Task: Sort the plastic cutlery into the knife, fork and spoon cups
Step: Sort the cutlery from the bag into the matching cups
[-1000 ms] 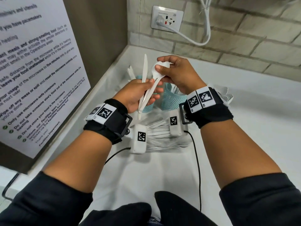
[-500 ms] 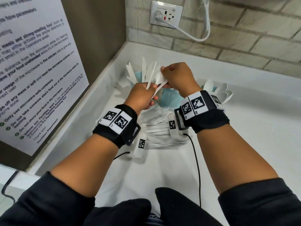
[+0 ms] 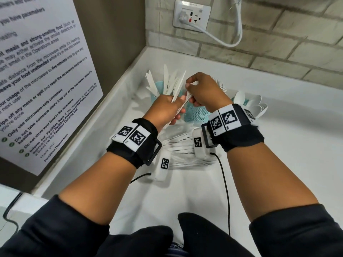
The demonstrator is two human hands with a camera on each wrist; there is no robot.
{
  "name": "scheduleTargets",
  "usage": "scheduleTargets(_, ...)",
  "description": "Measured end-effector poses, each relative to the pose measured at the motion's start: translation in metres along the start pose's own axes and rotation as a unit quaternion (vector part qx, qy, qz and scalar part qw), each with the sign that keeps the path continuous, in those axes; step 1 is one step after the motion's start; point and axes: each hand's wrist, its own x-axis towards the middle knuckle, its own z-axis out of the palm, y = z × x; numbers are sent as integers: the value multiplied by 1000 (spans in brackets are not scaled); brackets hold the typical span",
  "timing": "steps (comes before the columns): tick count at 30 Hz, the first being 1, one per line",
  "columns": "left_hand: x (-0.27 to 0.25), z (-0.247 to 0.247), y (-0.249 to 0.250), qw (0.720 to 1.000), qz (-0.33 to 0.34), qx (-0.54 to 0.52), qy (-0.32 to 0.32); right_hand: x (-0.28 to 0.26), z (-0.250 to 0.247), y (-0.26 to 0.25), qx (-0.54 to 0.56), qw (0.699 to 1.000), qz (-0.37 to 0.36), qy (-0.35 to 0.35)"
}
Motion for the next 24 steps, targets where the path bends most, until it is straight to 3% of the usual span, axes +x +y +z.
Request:
scheduleTargets(2, 0, -1, -2, 1000, -11, 2, -12, 4, -11, 6, 12, 998, 0, 56)
scheduleTargets(5, 1, -6, -5, 1000, -19, 3, -24, 7, -41, 11, 36, 980, -7, 197)
scheduleTargets(9, 0, -9, -5, 1000, -22, 7, -18, -9, -86, 8, 18, 911, -65, 408)
scheduleTargets(13, 0, -9, -1, 1000, -30, 1, -4, -22, -114, 18, -56, 845, -52, 529)
scheduleTargets(17, 1, -8, 0, 999, -38, -15, 2, -21, -119, 44, -110, 832, 8, 544)
scheduleTargets(24, 1, -7, 2, 997, -68, -45, -3, -17, -88, 86, -203, 888, 45, 409)
